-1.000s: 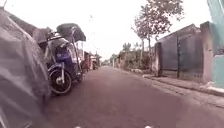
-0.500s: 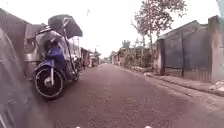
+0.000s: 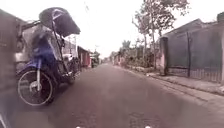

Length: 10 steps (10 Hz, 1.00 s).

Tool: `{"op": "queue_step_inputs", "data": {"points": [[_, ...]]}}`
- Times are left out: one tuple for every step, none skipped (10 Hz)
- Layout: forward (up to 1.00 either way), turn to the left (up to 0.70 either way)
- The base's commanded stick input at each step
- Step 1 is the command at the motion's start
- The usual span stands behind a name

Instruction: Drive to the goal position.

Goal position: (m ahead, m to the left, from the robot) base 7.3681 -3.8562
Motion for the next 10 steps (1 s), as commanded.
{"op": "queue_step_inputs", "data": {"points": [[0.70,0.00],[0.70,0.00],[0.70,0.00],[0.70,0.00],[0.70,0.08],[0.70,0.20],[0.70,0.05],[0.70,0.00],[0.70,0.00],[0.70,0.00]]}}
